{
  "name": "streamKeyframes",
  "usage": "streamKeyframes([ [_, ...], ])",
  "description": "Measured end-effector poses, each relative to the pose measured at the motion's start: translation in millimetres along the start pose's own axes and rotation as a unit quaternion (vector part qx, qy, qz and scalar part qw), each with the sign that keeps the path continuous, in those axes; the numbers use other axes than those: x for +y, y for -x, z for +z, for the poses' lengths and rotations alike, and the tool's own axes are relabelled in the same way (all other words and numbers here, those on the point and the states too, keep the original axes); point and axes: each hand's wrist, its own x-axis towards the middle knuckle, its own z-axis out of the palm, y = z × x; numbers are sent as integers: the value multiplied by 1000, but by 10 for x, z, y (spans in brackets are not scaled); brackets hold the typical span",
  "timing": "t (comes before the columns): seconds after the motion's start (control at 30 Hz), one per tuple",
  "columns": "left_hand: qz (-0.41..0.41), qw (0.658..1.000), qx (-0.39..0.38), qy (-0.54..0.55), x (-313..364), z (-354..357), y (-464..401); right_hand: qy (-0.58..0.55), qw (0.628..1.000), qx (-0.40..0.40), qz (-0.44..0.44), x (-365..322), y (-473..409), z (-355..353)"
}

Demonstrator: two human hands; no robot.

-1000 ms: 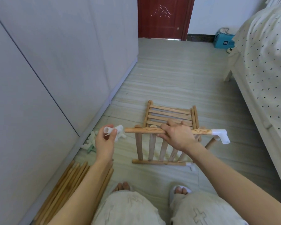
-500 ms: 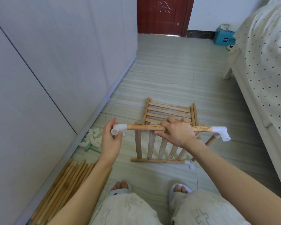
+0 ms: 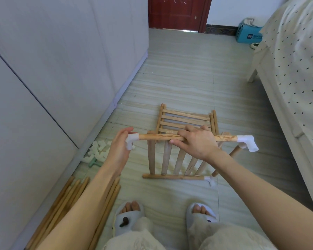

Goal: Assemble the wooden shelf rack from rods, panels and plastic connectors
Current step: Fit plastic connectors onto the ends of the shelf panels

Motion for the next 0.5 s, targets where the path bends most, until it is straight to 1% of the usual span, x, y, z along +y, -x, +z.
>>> streamKeyframes([
  [0.1,13,998,-13,64,-40,-10,-32,6,1000,18,1,6,-17,24],
  [0.17,28,996,-22,84,-73,4,-40,12,1000,25,0,11,-30,36],
  [0.3,59,994,-28,83,-145,0,-79,8,999,35,-6,19,-48,47],
  [0.5,63,996,-35,43,-143,-23,-140,9,999,33,-1,13,-61,28],
])
